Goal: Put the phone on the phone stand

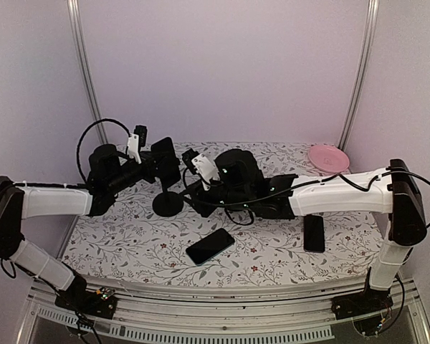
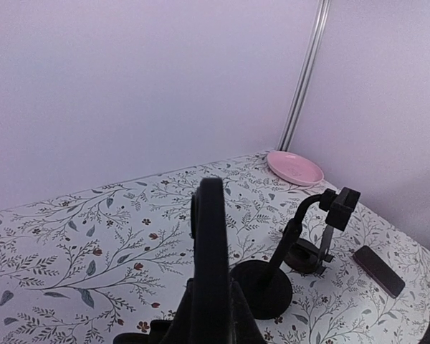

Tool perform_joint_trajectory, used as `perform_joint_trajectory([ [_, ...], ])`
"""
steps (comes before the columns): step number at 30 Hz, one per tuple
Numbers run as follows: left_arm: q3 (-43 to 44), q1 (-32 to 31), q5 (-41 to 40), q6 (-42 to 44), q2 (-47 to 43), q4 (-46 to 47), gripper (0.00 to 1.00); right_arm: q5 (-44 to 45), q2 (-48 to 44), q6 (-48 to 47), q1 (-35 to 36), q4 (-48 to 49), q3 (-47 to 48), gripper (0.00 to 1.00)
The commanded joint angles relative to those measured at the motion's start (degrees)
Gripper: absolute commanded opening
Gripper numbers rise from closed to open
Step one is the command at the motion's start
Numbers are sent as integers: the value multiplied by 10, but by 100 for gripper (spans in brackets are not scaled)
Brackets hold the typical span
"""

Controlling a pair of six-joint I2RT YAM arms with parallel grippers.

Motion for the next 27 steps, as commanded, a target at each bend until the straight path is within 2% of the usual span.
perform_joint_trajectory([
  [1,18,14,50,10,23,-41,0,3,-44,12,-12,1,-28,31],
  [8,76,35,147,35,47,-39,0,16,-80,17,-21,2,-59,31],
  [12,123,59,248,33,91,-27,0,22,-96,19,-24,1,-73,31],
  [17,194,91,361,11,158,13,0,31,-111,20,-27,0,-88,31],
  [22,302,109,480,-12,257,17,0,33,-131,25,-34,1,-114,31],
  [27,365,125,536,-22,334,39,0,38,-145,30,-38,-1,-132,31],
])
